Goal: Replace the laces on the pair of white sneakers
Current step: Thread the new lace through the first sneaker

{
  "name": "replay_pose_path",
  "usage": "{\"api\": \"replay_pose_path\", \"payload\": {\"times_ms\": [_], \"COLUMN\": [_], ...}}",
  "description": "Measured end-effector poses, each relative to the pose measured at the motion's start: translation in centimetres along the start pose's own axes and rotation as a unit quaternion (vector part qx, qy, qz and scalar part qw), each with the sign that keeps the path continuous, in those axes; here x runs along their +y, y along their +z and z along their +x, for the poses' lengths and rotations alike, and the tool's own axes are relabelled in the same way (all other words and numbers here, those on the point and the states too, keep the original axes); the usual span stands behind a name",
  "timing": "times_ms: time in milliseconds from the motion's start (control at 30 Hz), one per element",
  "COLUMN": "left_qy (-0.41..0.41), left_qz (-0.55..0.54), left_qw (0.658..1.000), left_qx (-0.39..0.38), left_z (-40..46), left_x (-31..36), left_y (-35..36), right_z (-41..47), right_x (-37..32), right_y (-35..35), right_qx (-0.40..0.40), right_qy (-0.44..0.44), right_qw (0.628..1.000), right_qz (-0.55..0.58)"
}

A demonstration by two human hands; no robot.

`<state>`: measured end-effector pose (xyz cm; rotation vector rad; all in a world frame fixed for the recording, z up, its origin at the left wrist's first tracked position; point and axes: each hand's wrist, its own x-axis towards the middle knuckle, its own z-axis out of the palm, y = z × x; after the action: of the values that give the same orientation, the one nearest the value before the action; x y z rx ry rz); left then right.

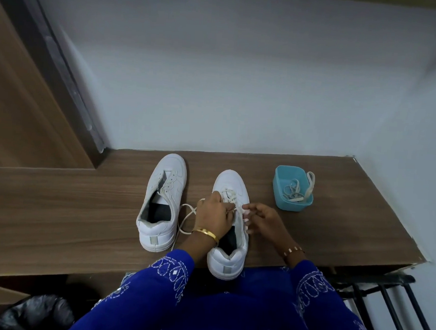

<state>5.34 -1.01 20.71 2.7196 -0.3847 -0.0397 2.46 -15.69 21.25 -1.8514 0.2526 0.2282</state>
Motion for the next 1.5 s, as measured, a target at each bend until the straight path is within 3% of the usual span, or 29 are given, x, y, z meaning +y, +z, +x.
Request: {"api": "replay_pose_path", "payload": {"times_ms": [233,367,467,533,600,700,833,933,1067,1167,1267,1367,1500], "left_qy": [-0.001,0.049,0.055,0.057,0.048,0.027,-0.032,-0.048,-0.059,-0.056,-0.052,-0.058,-0.064], "left_qz": [-0.002,-0.019,-0.009,-0.007,-0.010,-0.069,-0.186,-0.196,-0.210,-0.204,-0.205,-0.224,-0.241], "left_qw": [1.000,0.995,0.992,0.988,0.988,0.988,0.977,0.976,0.972,0.973,0.972,0.967,0.963], "left_qx": [0.015,0.084,0.113,0.143,0.150,0.136,0.100,0.085,0.083,0.089,0.099,0.104,0.100], "left_z": [-0.2,-0.9,-1.8,-2.3,-2.5,-2.7,-3.0,-3.1,-3.2,-3.2,-3.2,-3.2,-3.2], "left_x": [0.0,-0.9,-2.2,-2.6,-2.4,-2.0,-2.4,-2.5,-2.5,-2.2,-2.3,-2.3,-2.3], "left_y": [-0.1,0.3,0.8,0.8,0.9,0.9,1.2,1.3,1.2,1.2,1.3,1.4,1.4], "right_z": [2.4,2.6,3.2,3.3,3.1,2.0,1.2,1.5,1.3,0.6,0.0,-0.4,-0.8], "right_x": [0.4,-0.1,-0.9,-1.3,-1.6,-1.6,0.2,1.3,1.1,-0.1,-0.7,-0.6,0.0], "right_y": [2.1,1.0,-3.1,-6.1,-7.2,-5.0,0.5,2.8,1.7,-1.3,-3.8,-4.0,-1.2], "right_qx": [0.119,0.167,0.324,0.461,0.528,0.467,0.212,0.119,0.192,0.350,0.430,0.409,0.318], "right_qy": [-0.023,0.011,0.029,0.028,-0.003,-0.100,-0.146,-0.144,-0.142,-0.111,-0.113,-0.118,-0.102], "right_qw": [0.991,0.984,0.931,0.879,0.849,0.878,0.946,0.941,0.934,0.924,0.895,0.904,0.910], "right_qz": [-0.059,0.054,0.167,0.117,0.030,-0.045,-0.199,-0.281,-0.265,-0.105,-0.023,-0.053,-0.247]}}
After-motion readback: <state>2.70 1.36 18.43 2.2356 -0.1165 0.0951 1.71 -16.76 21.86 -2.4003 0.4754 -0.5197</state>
